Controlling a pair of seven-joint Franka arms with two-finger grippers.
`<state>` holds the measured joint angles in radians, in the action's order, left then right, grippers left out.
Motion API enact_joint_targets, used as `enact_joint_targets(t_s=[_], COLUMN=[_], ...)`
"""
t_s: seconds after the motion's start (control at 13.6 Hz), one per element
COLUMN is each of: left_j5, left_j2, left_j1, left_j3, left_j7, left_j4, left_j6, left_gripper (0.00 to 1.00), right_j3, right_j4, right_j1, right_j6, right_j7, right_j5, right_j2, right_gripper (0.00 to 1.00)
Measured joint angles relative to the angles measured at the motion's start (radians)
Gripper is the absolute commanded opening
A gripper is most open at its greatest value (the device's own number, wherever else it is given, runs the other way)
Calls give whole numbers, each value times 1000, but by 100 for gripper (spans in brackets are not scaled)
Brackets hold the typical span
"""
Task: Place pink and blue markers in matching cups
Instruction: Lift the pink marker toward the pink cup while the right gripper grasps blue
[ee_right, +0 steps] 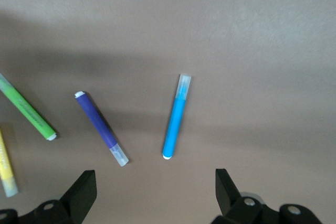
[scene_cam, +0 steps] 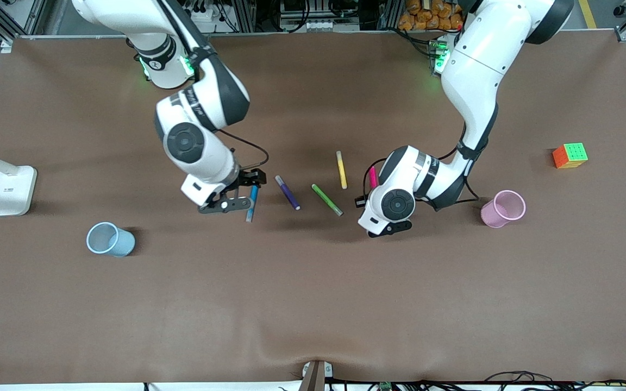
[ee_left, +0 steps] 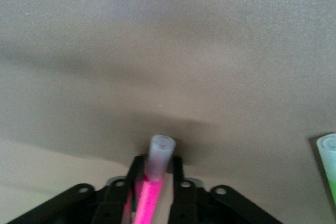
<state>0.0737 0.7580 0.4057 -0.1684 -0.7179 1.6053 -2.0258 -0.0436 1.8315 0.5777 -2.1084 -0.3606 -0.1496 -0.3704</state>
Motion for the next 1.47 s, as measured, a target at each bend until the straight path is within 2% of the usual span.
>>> enact_joint_targets(t_s=[0.22, 0.44, 0.66, 0.88, 1.1, 1.47], left_j5=[-9, -164, -252, -260, -260, -260], left_j2=[-2, -28, -121, -249, -351, -415], left_j1=[-1, -5, -28, -125, -215, -313], left_j3=[4, 6, 16, 24, 31, 37], left_j7=[13, 15, 46, 183, 240, 328], left_j4=[-1, -10, -37, -107, -118, -118], left_j6=[0, 0, 63, 191, 215, 253], left_gripper=[0, 0, 0, 0, 0, 0], right_j3=[-1, -1, -2, -12, -13, -19], right_j4=[52, 124, 145, 144, 144, 168], right_j1=[6, 36, 47, 45, 44, 33], right_j6=[-114, -209, -240, -292, -305, -375], right_j7=[-2, -81, -225, -222, -155, -60], right_j5=[4, 30, 57, 59, 60, 60], right_j2=[0, -3, -44, -92, -112, -122], right_gripper=[100, 100, 100, 100, 100, 100])
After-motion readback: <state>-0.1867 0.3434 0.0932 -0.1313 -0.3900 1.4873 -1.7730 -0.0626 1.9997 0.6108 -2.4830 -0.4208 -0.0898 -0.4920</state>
